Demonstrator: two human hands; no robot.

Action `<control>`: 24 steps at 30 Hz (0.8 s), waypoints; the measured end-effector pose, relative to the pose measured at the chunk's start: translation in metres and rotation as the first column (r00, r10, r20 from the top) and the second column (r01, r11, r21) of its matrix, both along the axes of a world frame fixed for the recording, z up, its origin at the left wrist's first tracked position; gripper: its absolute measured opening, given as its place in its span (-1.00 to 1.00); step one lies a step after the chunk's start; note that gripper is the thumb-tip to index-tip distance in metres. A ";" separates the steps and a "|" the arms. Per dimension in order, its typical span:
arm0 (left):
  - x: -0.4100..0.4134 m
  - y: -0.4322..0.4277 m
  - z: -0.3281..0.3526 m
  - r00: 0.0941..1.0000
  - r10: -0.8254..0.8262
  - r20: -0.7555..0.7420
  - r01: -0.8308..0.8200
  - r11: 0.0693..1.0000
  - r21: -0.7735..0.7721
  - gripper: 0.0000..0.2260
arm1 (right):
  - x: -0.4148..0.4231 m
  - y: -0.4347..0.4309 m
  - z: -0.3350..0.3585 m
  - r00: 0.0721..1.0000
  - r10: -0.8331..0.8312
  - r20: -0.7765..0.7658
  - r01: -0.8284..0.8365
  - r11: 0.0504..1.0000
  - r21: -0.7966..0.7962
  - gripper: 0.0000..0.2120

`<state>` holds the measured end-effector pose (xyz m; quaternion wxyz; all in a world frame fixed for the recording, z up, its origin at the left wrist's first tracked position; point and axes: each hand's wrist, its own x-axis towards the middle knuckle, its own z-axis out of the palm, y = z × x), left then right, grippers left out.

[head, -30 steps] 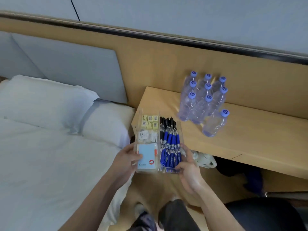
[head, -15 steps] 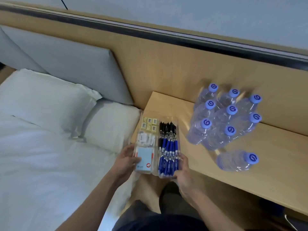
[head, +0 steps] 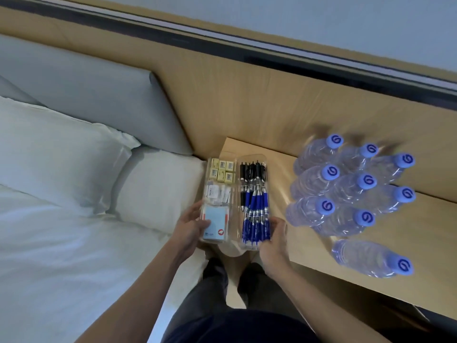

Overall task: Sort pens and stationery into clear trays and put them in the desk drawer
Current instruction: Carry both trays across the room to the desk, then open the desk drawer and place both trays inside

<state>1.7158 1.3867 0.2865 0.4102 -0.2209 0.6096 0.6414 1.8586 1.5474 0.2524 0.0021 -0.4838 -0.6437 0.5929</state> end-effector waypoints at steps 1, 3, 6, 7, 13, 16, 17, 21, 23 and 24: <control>-0.007 0.001 0.000 0.998 -0.054 -0.024 0.054 0.998 -0.019 -0.48 | -0.004 0.000 -0.001 1.000 -0.012 0.016 0.011 0.999 0.035 -0.55; -0.019 0.006 0.001 0.984 -0.167 -0.065 0.163 0.985 -0.057 -0.48 | -0.013 0.000 0.001 0.998 -0.048 0.030 0.045 0.994 0.099 -0.53; -0.036 0.014 -0.005 0.947 -0.289 -0.142 0.274 0.955 -0.116 -0.47 | -0.025 0.005 0.000 0.995 -0.038 0.094 0.020 0.982 0.189 -0.58; -0.041 0.016 -0.007 0.935 -0.319 -0.159 0.299 0.945 -0.134 -0.46 | -0.030 0.007 0.000 0.992 -0.050 0.114 0.028 0.982 0.189 -0.62; -0.051 0.030 -0.007 0.862 -0.470 -0.191 0.439 0.879 -0.185 -0.43 | -0.038 0.003 -0.001 0.987 -0.075 0.141 0.052 0.986 0.161 -0.65; -0.054 0.034 -0.006 0.845 -0.505 -0.174 0.463 0.855 -0.233 -0.40 | -0.031 -0.003 -0.001 0.986 -0.117 0.123 0.097 0.983 0.158 -0.73; -0.054 0.034 -0.005 0.840 -0.515 -0.171 0.473 0.849 -0.236 -0.41 | -0.027 -0.006 -0.001 0.983 -0.138 0.117 0.119 0.980 0.157 -0.78; -0.057 0.036 -0.004 0.831 -0.535 -0.154 0.494 0.836 -0.239 -0.45 | 0.014 -0.021 -0.005 0.983 -0.076 0.165 0.015 0.939 0.344 -0.87; -0.058 0.035 -0.004 0.818 -0.559 -0.140 0.520 0.821 -0.237 -0.45 | 0.041 -0.030 -0.013 0.963 -0.058 0.264 -0.048 0.924 0.380 -0.88; -0.058 0.034 -0.004 0.807 -0.575 -0.136 0.537 0.810 -0.237 -0.45 | 0.053 -0.035 -0.018 0.947 -0.075 0.313 -0.042 0.935 0.352 -0.89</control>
